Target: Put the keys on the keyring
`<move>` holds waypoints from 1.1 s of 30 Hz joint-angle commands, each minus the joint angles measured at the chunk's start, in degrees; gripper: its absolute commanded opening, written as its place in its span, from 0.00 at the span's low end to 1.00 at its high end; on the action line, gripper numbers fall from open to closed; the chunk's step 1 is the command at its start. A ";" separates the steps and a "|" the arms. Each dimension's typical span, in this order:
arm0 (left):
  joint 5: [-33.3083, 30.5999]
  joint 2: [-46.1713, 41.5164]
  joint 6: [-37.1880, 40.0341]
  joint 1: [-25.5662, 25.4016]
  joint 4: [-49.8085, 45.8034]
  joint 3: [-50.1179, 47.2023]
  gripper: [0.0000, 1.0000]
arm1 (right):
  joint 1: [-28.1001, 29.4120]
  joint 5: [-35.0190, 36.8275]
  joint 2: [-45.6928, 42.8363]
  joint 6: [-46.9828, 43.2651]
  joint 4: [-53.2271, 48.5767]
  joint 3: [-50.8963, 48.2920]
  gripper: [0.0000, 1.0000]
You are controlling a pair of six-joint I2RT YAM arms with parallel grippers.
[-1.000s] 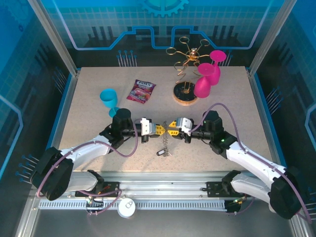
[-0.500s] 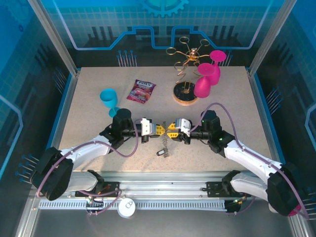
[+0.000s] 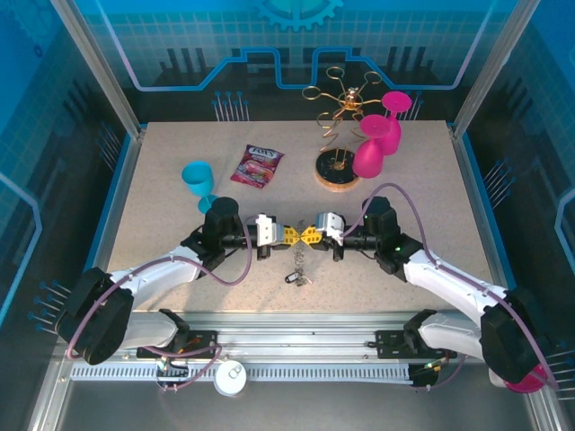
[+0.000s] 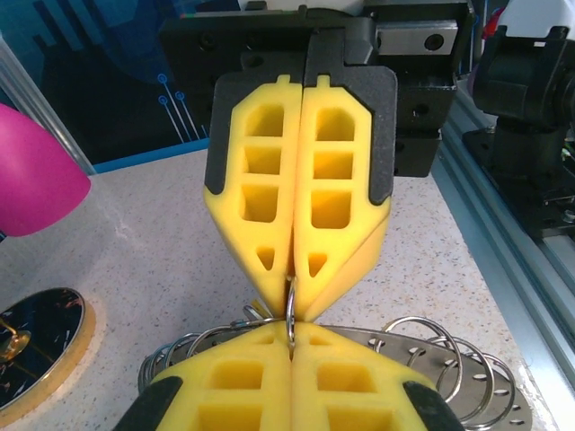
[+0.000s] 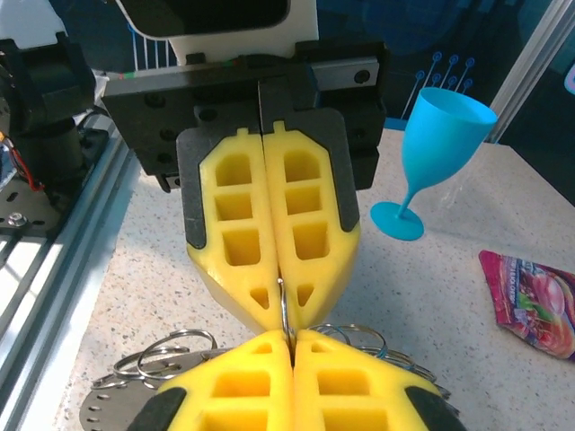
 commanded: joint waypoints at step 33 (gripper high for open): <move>-1.83 -3.95 5.56 -2.68 -4.90 2.17 0.00 | 1.19 1.03 0.43 -4.28 -8.04 5.27 0.19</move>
